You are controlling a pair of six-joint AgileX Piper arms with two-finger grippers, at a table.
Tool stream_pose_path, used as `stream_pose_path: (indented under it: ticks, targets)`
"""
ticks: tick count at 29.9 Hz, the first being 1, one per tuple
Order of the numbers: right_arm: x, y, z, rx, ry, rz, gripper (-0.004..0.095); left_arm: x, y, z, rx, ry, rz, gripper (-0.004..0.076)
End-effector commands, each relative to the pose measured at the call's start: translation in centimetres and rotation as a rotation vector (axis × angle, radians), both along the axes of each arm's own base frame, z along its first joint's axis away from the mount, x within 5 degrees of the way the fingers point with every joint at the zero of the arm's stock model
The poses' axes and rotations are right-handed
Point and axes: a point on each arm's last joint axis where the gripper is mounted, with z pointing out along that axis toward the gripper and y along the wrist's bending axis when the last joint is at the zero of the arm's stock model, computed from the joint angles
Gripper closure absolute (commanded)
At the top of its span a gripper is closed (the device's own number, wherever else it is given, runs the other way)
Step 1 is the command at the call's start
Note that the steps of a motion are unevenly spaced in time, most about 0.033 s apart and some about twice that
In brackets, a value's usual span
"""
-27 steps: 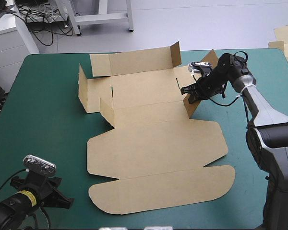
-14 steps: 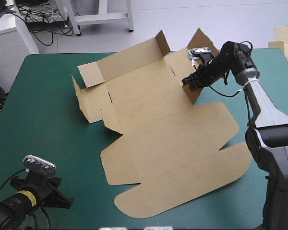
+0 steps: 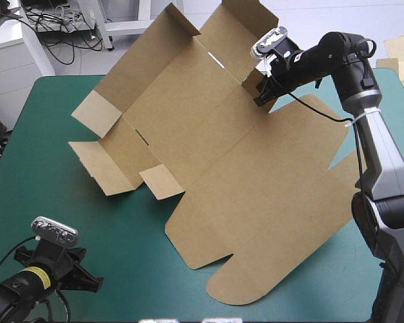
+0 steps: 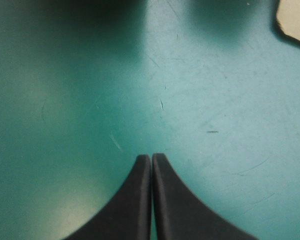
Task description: Fold the box
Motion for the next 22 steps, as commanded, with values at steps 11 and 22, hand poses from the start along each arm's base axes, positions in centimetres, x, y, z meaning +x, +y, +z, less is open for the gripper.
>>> stream_pose_path:
  ticks: [11,22]
  targets:
    - [-5.4,3.6,5.3,-0.123,-0.307,0.355,0.0929,-0.2,0.0,8.8,-0.136,-0.267,-0.008,0.0734]
    - [-7.7,7.8,5.4,-0.142,-0.405,0.589,0.0929,-0.4,0.1,9.1,-0.133,-0.261,-0.005,0.0734]
